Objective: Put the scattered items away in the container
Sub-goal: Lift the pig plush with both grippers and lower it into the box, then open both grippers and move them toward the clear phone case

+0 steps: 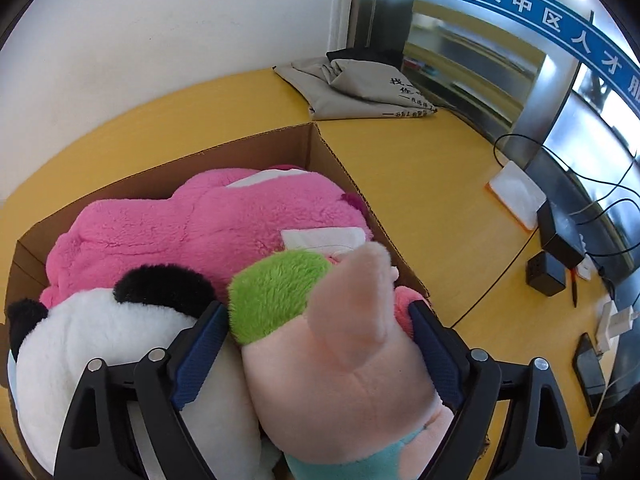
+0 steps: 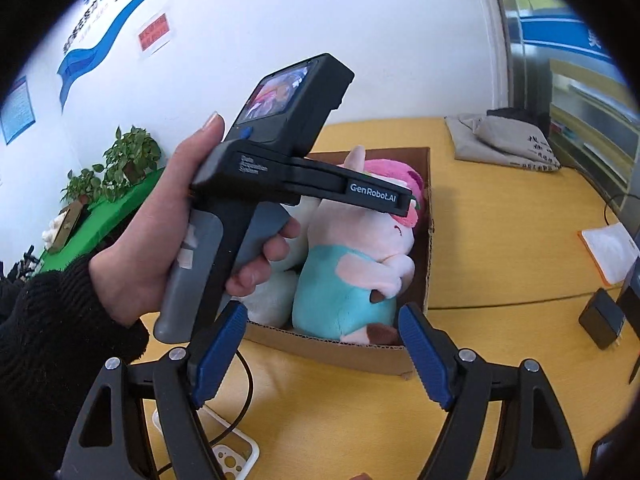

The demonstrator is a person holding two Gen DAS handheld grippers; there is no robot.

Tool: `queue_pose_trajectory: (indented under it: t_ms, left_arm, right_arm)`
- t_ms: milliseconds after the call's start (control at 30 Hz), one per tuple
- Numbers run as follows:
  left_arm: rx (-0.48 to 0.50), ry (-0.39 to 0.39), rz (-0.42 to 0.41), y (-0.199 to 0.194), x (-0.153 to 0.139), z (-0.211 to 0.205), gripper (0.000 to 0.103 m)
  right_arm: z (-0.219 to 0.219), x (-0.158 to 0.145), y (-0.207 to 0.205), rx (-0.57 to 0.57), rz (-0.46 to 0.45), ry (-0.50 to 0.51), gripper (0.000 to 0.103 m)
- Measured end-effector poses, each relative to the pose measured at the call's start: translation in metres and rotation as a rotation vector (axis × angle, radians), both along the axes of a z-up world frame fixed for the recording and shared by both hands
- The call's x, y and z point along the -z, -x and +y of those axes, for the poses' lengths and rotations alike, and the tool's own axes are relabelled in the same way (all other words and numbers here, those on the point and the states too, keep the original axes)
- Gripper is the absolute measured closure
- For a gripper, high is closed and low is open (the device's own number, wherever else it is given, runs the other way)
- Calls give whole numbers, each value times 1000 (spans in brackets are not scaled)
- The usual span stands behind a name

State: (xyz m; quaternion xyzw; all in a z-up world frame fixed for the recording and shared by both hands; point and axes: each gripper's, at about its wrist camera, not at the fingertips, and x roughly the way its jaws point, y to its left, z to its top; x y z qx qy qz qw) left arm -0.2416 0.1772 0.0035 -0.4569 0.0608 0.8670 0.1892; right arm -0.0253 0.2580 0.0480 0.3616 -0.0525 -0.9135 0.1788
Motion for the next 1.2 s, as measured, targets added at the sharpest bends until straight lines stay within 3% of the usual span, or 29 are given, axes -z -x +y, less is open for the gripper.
queue_pose_trajectory:
  t_ms: [167, 233, 433, 567, 733, 1000, 1200]
  left_arm:
    - [-45, -54, 24, -28, -27, -17, 11]
    - [-52, -88, 77, -52, -45, -35, 11]
    - [-186, -132, 183, -135, -74, -122, 0]
    - [-253, -126, 187, -177, -66, -166, 0]
    - [-310, -20, 205, -213, -47, -198, 0]
    - [-322, -44, 156, -221, -23, -218, 0]
    - [-298, -57, 154, -224, -22, -214, 0]
  right_arm:
    - [0, 1, -6, 94, -3, -42, 22]
    - [-4, 0, -9, 116, 1, -53, 21]
    - [-26, -1, -18, 197, 46, -146, 18]
    - [-39, 7, -17, 216, 31, -183, 18]
    - [-50, 13, -24, 216, 13, -203, 18]
    - [-60, 7, -39, 219, 25, -243, 18]
    - [-58, 4, -46, 233, 27, -245, 18]
